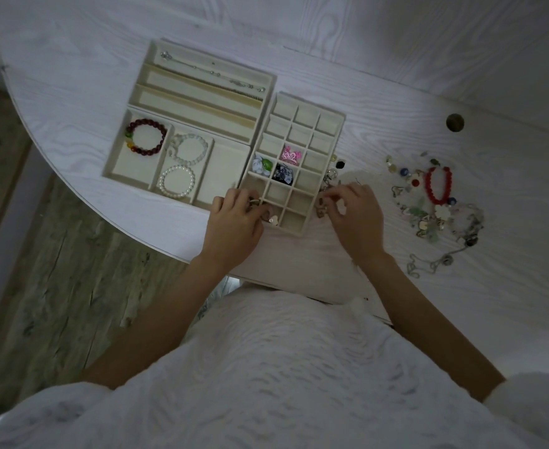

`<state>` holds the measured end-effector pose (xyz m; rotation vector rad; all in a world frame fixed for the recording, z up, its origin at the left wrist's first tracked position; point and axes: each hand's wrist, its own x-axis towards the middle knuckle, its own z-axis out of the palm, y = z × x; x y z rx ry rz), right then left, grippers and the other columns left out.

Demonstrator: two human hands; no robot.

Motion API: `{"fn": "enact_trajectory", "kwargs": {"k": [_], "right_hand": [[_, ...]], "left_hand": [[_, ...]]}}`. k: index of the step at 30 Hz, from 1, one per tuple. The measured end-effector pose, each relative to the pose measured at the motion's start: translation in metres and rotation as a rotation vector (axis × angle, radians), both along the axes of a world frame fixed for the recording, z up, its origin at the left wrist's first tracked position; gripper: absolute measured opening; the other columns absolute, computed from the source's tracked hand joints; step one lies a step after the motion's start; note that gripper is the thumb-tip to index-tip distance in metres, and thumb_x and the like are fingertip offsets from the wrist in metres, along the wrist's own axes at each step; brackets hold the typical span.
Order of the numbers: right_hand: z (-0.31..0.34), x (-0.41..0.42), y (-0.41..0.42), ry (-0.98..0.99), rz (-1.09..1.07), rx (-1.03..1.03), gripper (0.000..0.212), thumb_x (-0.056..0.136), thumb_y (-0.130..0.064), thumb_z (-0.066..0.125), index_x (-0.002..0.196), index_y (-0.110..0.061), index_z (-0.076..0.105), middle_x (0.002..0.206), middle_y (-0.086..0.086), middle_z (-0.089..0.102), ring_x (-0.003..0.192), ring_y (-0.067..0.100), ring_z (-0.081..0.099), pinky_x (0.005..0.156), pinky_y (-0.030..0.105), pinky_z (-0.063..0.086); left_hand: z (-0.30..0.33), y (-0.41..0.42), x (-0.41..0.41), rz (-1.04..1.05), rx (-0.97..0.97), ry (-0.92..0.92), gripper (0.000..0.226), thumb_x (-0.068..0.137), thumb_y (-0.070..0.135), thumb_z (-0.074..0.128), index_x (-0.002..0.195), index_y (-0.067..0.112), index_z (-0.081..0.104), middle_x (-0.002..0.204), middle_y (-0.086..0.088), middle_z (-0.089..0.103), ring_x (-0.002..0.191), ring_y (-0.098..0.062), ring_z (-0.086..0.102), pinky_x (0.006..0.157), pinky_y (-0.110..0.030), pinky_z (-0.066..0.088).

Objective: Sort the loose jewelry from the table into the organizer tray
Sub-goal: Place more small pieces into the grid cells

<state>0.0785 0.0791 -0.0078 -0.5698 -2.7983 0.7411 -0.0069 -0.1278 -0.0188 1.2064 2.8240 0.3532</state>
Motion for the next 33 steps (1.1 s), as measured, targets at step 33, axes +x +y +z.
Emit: {"fn": "enact_trajectory", "kwargs": {"k": [33], "right_hand": [[-0.015, -0.005, 0.006, -0.114, 0.02, -0.05, 0.009, 0.077, -0.017, 0.07, 0.08, -0.011, 0.064, 0.085, 0.006, 0.06, 0.084, 0.024, 0.052, 0.073, 0.029, 0.035]], "left_hand": [[-0.004, 0.01, 0.002, 0.102, 0.043, -0.018, 0.023, 0.087, 0.029, 0.049, 0.088, 0.021, 0.071, 0.094, -0.006, 0.057, 0.086, -0.025, 0.043, 0.068, -0.034, 0.034]]}}
